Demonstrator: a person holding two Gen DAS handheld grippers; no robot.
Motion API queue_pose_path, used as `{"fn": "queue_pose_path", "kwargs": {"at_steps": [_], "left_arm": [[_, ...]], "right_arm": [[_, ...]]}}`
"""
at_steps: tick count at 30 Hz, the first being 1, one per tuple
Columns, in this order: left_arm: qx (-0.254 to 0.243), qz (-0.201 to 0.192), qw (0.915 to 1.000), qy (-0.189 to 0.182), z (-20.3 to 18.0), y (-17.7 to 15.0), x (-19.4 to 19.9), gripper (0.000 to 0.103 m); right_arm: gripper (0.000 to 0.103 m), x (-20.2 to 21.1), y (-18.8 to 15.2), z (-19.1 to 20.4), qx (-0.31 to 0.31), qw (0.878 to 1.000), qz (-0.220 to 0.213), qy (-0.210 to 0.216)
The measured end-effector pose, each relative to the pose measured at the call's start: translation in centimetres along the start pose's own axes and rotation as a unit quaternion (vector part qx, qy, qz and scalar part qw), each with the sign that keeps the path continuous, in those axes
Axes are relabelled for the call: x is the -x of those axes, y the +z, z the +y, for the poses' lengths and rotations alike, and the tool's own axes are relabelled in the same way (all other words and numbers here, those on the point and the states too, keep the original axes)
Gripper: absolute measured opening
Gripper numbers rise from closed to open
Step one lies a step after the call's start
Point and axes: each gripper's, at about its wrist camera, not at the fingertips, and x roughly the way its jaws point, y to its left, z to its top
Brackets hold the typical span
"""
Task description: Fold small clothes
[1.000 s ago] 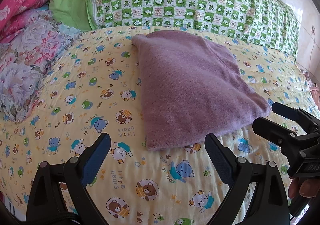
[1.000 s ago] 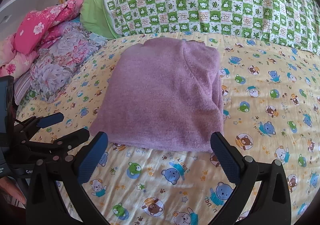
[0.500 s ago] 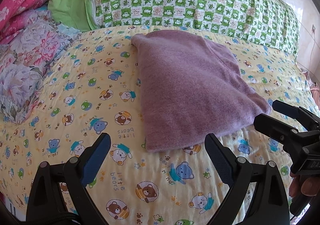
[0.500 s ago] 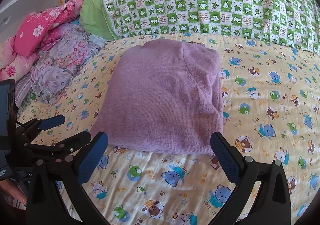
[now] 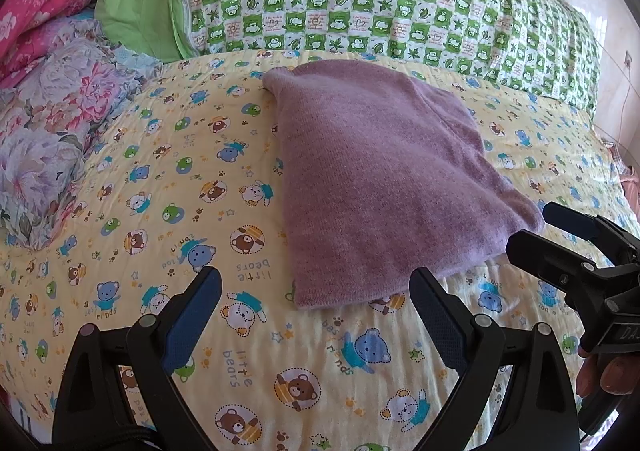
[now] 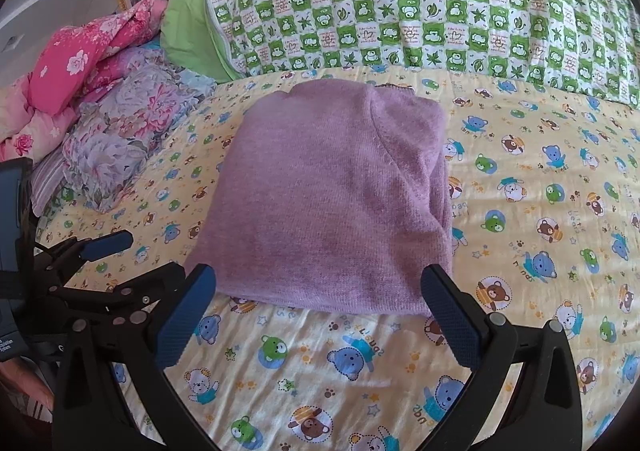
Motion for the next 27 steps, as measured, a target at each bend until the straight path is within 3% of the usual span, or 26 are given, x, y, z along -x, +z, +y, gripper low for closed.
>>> {"fn": "queue_pose_path", "kwargs": {"at_steps": [27], "left_arm": [[0.004, -0.001, 1.0000, 0.005, -0.07, 0.27, 0.02, 0.095]], "right_arm": [[0.102, 0.38, 0.24, -0.22, -0.002, 1.000, -0.005, 0.002]]}}
